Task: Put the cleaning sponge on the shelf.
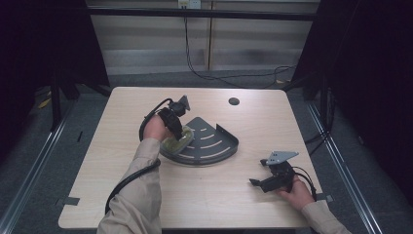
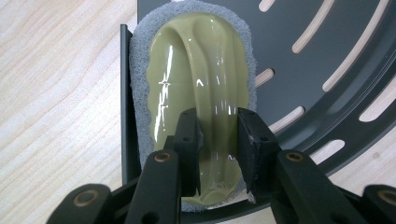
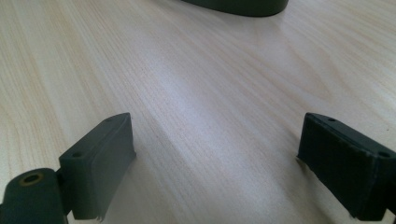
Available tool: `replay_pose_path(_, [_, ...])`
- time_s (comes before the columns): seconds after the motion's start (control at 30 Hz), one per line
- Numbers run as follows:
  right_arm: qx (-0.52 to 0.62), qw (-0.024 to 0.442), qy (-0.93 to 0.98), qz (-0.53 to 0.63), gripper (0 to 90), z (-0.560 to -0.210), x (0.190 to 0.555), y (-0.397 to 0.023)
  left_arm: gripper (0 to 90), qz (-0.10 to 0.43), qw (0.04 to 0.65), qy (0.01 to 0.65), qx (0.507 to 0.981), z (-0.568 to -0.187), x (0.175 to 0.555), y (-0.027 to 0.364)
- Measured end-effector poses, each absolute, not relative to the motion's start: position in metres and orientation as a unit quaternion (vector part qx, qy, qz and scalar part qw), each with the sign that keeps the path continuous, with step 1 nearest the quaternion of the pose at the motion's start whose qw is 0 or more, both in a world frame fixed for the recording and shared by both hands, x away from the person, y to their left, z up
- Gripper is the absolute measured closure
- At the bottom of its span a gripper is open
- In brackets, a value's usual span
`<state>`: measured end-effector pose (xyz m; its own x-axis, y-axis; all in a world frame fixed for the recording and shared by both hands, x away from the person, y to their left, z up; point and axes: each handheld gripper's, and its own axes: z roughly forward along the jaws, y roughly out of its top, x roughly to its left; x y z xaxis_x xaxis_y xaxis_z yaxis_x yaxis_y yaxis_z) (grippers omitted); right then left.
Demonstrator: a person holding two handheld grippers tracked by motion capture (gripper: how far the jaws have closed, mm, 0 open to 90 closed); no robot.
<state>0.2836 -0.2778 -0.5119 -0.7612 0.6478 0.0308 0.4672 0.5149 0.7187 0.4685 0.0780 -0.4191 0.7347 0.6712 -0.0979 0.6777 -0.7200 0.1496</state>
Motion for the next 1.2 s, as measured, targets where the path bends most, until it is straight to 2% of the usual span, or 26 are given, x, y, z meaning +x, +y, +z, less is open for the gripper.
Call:
replay_pose_path(0.63, [0.323,0.122,0.862,0.371,10.1,-0.5119,0.2836,-0.2779,69.5,-0.009,0.084,0.372,0.924,-0.4204,0.4682,0.0815])
replay_pose_path(0.87, [0.323,0.121,0.862,0.372,10.1,-0.5119,0.2836,-0.2778,66.5,-0.001,0.085,0.377,0.922,-0.4205,0.4678,0.0832])
replay_pose_path(1.2, [0.324,0.121,0.862,0.372,10.1,-0.5119,0.2836,-0.2778,56.7,0.006,0.086,0.379,0.921,-0.4198,0.4671,0.0844])
